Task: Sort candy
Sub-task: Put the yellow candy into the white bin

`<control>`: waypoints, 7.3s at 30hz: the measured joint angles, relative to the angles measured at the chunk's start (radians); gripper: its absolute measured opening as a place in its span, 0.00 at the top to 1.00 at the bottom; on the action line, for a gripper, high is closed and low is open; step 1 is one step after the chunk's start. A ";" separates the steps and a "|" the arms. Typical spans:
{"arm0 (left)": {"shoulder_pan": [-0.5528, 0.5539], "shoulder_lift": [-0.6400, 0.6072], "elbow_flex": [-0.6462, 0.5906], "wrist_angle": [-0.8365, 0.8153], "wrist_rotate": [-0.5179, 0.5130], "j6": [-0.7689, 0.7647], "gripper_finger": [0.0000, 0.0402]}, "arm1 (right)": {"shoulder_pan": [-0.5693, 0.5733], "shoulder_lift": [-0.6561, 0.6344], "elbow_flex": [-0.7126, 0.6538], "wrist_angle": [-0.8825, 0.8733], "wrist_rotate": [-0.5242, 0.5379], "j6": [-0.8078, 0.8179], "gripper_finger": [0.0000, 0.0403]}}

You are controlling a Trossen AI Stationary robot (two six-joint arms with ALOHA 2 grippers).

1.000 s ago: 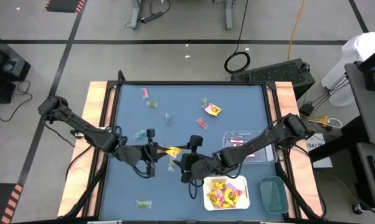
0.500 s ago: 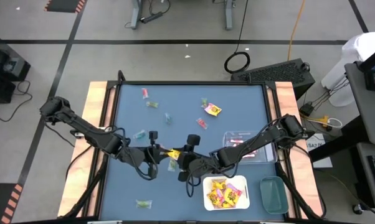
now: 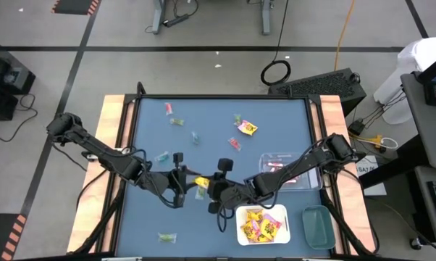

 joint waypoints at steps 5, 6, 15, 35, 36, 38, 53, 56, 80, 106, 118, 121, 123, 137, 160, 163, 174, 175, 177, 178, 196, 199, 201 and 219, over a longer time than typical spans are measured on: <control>-0.025 -0.012 0.000 0.033 -0.001 0.018 0.46 | 0.016 -0.006 0.000 -0.031 0.000 0.005 0.83; -0.031 -0.017 0.000 0.035 -0.002 0.023 0.43 | 0.021 -0.012 0.000 -0.047 -0.002 0.011 0.83; -0.081 -0.055 0.000 -0.010 -0.161 0.051 0.28 | 0.094 -0.154 0.006 -0.289 0.006 0.112 0.83; -0.084 -0.046 0.000 -0.012 -0.131 -0.037 0.28 | 0.298 -0.266 0.007 -0.438 0.261 0.257 0.83; -0.084 -0.043 0.000 -0.010 -0.130 -0.037 0.28 | 0.299 -0.266 0.007 -0.438 0.263 0.261 0.83; -0.084 -0.039 0.000 0.005 -0.129 -0.037 0.28 | 0.298 -0.266 0.007 -0.445 0.262 0.266 0.83; -0.084 -0.039 0.000 0.023 -0.127 -0.037 0.28 | 0.297 -0.265 0.007 -0.469 0.232 -0.102 0.83; -0.084 -0.039 0.000 0.023 -0.127 -0.037 0.28 | 0.297 -0.264 0.007 -0.470 0.227 -0.189 0.83; -0.084 -0.039 0.000 0.023 -0.127 -0.038 0.28 | 0.297 -0.264 0.007 -0.470 0.205 -0.489 0.83; -0.084 -0.038 0.000 0.022 -0.127 -0.063 0.28 | 0.294 -0.264 0.006 -0.439 0.127 0.364 0.83; -0.084 -0.037 0.000 0.019 -0.127 -0.064 0.28 | 0.295 -0.264 0.006 -0.445 0.030 0.377 0.83; -0.084 -0.037 0.000 0.019 -0.127 -0.064 0.28 | 0.300 -0.264 0.006 -0.460 -0.101 0.416 0.83; -0.084 -0.037 0.000 0.019 -0.127 -0.064 0.28 | 0.307 -0.264 0.006 -0.479 -0.170 0.464 0.83; -0.084 -0.037 0.000 0.024 -0.127 -0.089 0.28 | 0.416 -0.240 0.006 -0.877 -0.267 0.951 0.83; -0.083 -0.037 0.000 0.036 -0.127 -0.088 0.28 | 0.423 -0.098 0.006 -0.992 -0.477 1.262 0.82; -0.083 -0.037 0.000 0.039 -0.127 -0.087 0.28 | 0.423 -0.100 0.006 -0.992 -0.498 1.266 0.82; -0.083 -0.037 0.000 0.039 -0.127 -0.087 0.28 | 0.423 -0.101 0.006 -0.991 -0.531 1.268 0.53; -0.083 -0.037 0.000 0.039 -0.127 -0.087 0.28 | 0.423 -0.104 0.009 -1.001 -0.529 1.267 0.50; -0.083 -0.037 0.000 0.039 -0.127 -0.087 0.28 | 0.424 -0.111 0.022 -1.018 -0.523 1.260 0.46; -0.081 -0.037 0.000 0.039 -0.127 -0.087 0.28 | 0.428 -0.115 0.031 -1.022 -0.513 1.251 0.44; 0.077 0.059 0.000 0.181 -0.086 0.158 0.28 | 0.327 -0.134 0.224 -1.295 0.002 1.019 0.49; 0.094 0.095 0.000 0.215 -0.031 0.196 0.28 | 0.235 -0.134 0.224 -1.362 0.003 0.983 0.50; 0.095 0.102 0.000 0.211 -0.029 0.209 0.28 | 0.164 -0.134 0.224 -1.412 0.004 0.937 0.49; 0.100 0.072 0.000 -0.025 -0.118 0.233 0.28 | -0.502 -0.134 0.220 -1.134 -0.174 0.251 0.49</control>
